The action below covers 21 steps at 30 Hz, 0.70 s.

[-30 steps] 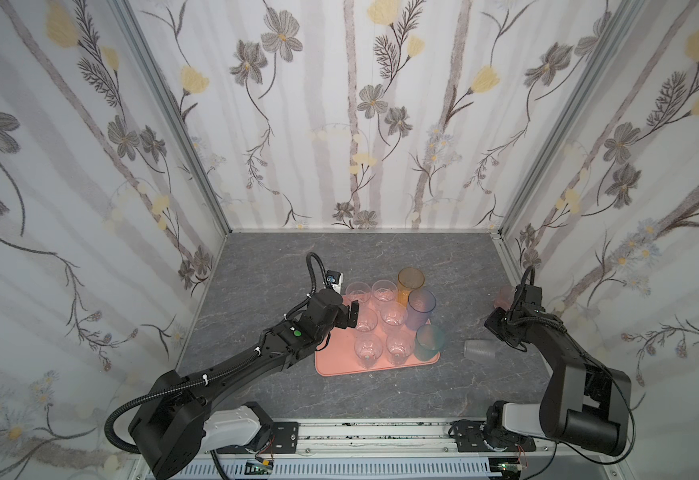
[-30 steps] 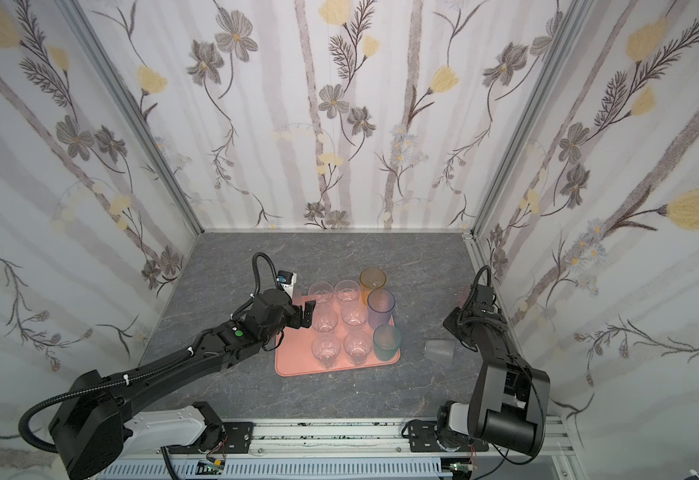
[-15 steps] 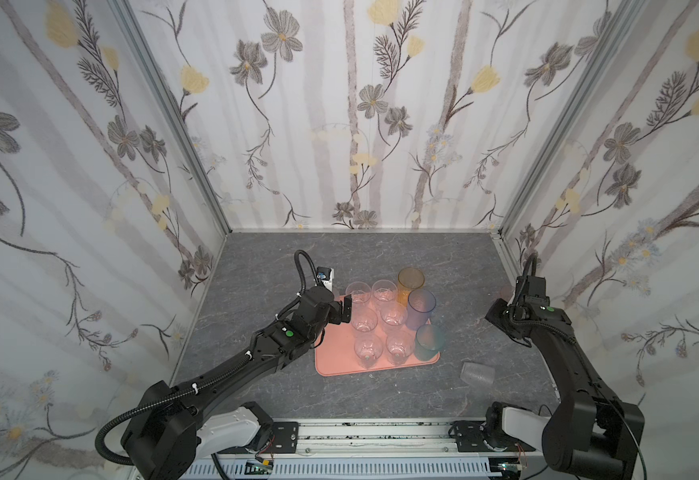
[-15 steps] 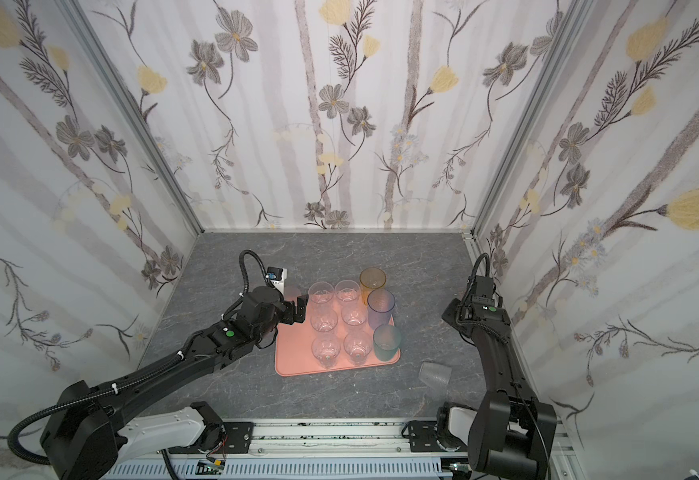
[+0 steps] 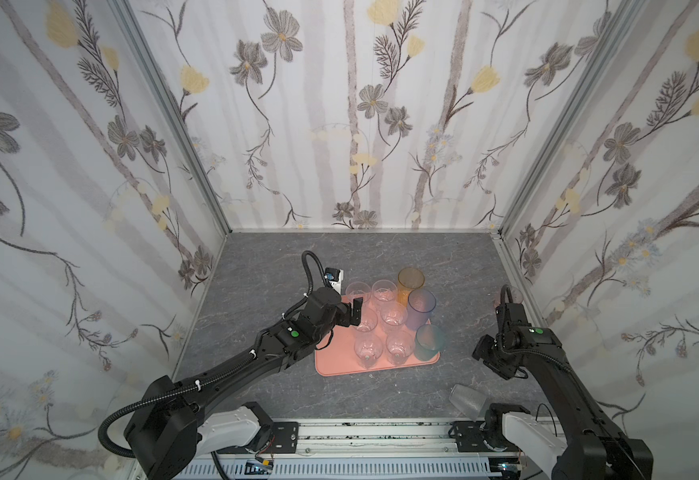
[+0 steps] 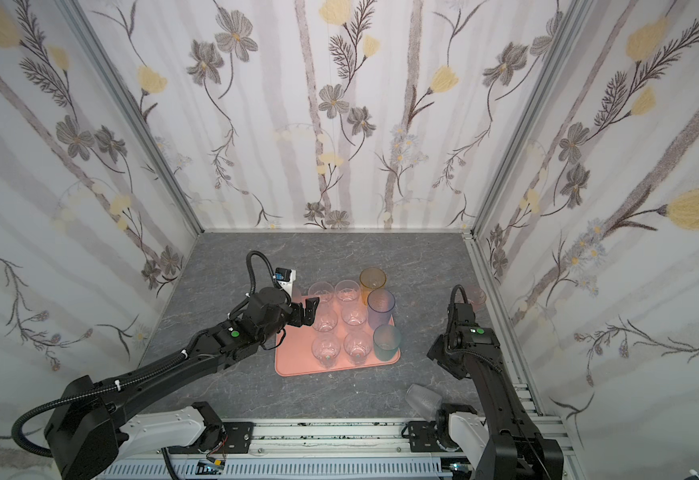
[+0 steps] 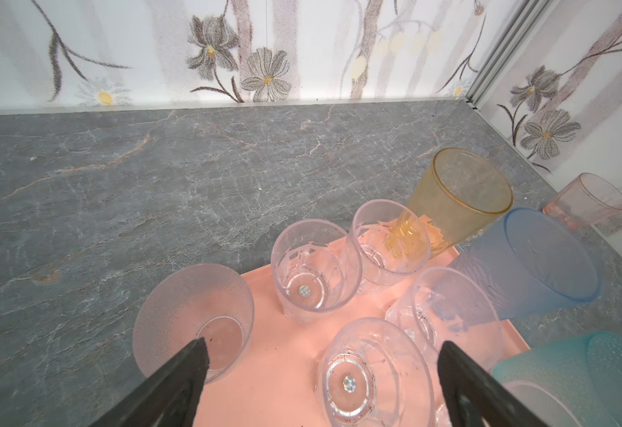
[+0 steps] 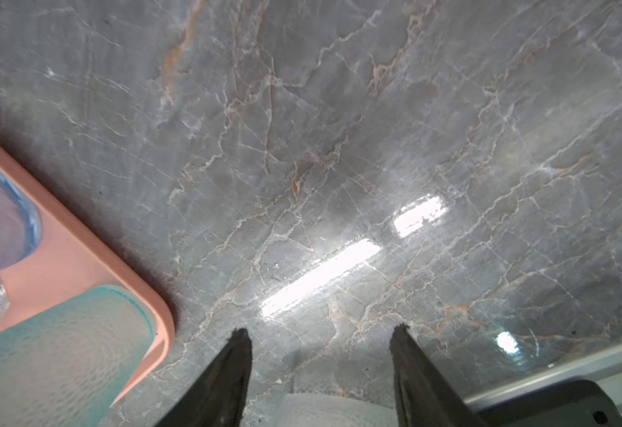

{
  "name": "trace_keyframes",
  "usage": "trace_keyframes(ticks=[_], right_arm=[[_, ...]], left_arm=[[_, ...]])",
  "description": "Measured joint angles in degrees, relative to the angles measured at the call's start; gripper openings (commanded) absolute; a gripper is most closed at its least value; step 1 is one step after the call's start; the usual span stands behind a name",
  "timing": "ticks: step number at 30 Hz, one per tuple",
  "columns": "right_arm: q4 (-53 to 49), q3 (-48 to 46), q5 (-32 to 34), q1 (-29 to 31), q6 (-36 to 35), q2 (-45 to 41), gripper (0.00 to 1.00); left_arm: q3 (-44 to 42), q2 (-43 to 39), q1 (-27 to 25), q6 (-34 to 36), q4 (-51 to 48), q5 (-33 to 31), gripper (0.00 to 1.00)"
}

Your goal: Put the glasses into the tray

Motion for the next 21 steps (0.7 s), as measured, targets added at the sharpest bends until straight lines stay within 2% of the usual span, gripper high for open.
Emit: trace_keyframes(ticks=[7,13,17,21], right_arm=[[-7.63,6.05,0.22,4.52,-0.7,5.73,0.63],[-12.11,9.6,0.2,5.42,-2.56,8.31,0.64],[-12.9,10.51,-0.24,6.08,-3.13,9.01,0.64],[-13.9,9.51,-0.94,6.14,-3.19,8.92,0.64]], left_arm=[[-1.29,-0.42,3.87,0.94,1.01,1.03,0.99],[-1.55,-0.83,3.63,-0.04,2.27,4.39,0.96],[-0.83,-0.68,0.24,-0.07,2.54,6.05,0.94],[1.31,1.27,-5.9,-0.55,2.56,7.32,0.92]])
